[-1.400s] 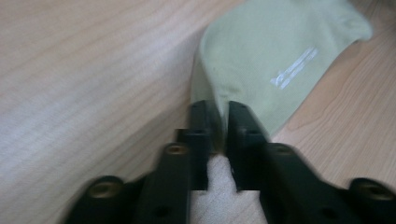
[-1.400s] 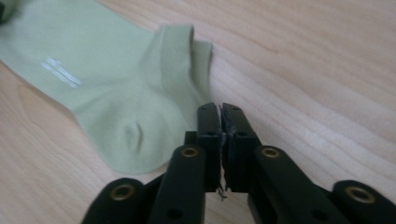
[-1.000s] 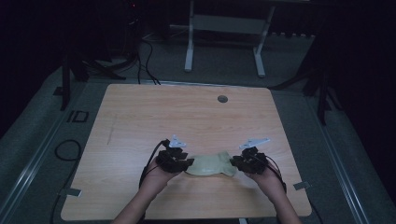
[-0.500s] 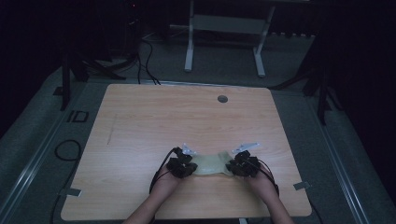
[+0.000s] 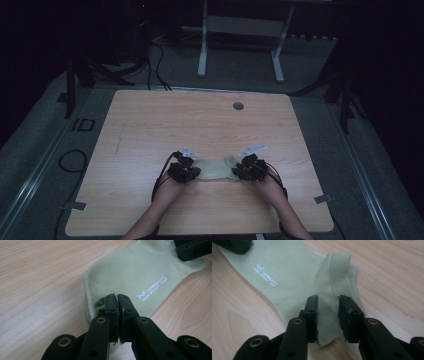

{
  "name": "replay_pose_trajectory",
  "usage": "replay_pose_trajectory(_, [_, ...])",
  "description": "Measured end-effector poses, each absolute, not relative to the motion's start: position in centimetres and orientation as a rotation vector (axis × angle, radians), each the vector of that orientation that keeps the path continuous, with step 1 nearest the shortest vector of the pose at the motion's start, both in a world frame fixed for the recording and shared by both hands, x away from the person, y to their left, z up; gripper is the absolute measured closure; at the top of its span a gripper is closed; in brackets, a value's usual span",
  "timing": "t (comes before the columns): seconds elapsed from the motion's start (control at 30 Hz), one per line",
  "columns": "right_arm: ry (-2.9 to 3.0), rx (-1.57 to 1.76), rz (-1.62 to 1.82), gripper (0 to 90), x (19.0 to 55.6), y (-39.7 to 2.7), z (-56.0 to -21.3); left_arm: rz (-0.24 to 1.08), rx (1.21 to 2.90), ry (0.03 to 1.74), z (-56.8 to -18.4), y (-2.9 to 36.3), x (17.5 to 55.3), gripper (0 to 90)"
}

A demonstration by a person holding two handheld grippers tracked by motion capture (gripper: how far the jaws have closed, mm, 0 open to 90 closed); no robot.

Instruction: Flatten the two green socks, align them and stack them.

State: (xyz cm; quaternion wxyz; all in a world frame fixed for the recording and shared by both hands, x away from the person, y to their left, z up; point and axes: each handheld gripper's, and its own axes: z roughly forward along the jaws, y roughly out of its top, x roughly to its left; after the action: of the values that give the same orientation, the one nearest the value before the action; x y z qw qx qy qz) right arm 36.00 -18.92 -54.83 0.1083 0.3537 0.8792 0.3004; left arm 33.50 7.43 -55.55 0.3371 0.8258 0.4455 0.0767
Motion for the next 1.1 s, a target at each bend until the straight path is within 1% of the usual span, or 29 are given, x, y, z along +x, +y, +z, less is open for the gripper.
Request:
replay_pose_trajectory(0.17, [2.596,1.034,0.867,68.8,37.2,-17.8,-54.7,0.214,2.153,1.178,-55.5,8.0,34.2,86.4])
replay_pose_trajectory(0.37, [2.609,1.028,0.856,68.5,38.8,-16.9,-54.7,0.190,2.119,1.200,-55.6,8.8,34.9,86.3])
replay_pose_trajectory(0.47, [2.610,1.022,0.856,66.6,39.0,-16.6,-54.6,0.177,2.111,1.192,-55.6,8.9,34.9,79.5])
replay_pose_trajectory(0.5, [2.609,1.016,0.845,64.6,39.0,-16.6,-54.5,0.187,2.114,1.187,-55.5,8.9,34.8,79.1])
replay_pose_trajectory(0.57, [2.617,1.005,0.848,58.6,38.8,-16.5,-54.3,0.187,2.113,1.151,-55.1,8.8,34.4,74.1])
replay_pose_trajectory(0.7, [2.628,0.976,0.906,44.0,37.9,-16.5,-53.5,0.223,2.112,1.068,-54.0,8.7,33.6,54.5])
replay_pose_trajectory(0.73, [2.617,0.971,0.921,40.3,37.6,-16.5,-53.3,0.224,2.103,1.063,-53.8,8.7,33.5,47.6])
replay_pose_trajectory(0.8, [2.596,0.978,0.972,35.7,37.2,-16.7,-52.8,0.202,2.093,1.044,-53.6,8.9,33.4,41.1])
replay_pose_trajectory(0.93, [2.576,0.982,1.081,19.1,36.4,-17.3,-52.2,0.214,2.084,1.021,-53.6,9.0,33.0,24.2])
replay_pose_trajectory(0.97, [2.562,0.980,1.088,18.3,36.2,-17.4,-52.1,0.231,2.092,1.009,-53.7,9.0,32.9,20.5])
replay_pose_trajectory(1.0, [2.548,0.999,1.110,18.2,36.1,-17.7,-52.0,0.245,2.100,1.016,-53.8,8.9,32.7,12.3])
replay_pose_trajectory(1.03, [2.543,1.006,1.128,17.0,36.0,-17.9,-52.0,0.248,2.096,1.010,-53.8,8.8,32.6,9.6])
replay_pose_trajectory(1.07, [2.550,0.994,1.127,13.8,35.9,-18.0,-52.1,0.242,2.095,0.999,-53.8,8.8,32.4,8.1])
replay_pose_trajectory(1.1, [2.551,0.987,1.118,13.7,35.8,-18.1,-52.2,0.263,2.094,1.004,-53.8,8.8,32.2,6.8])
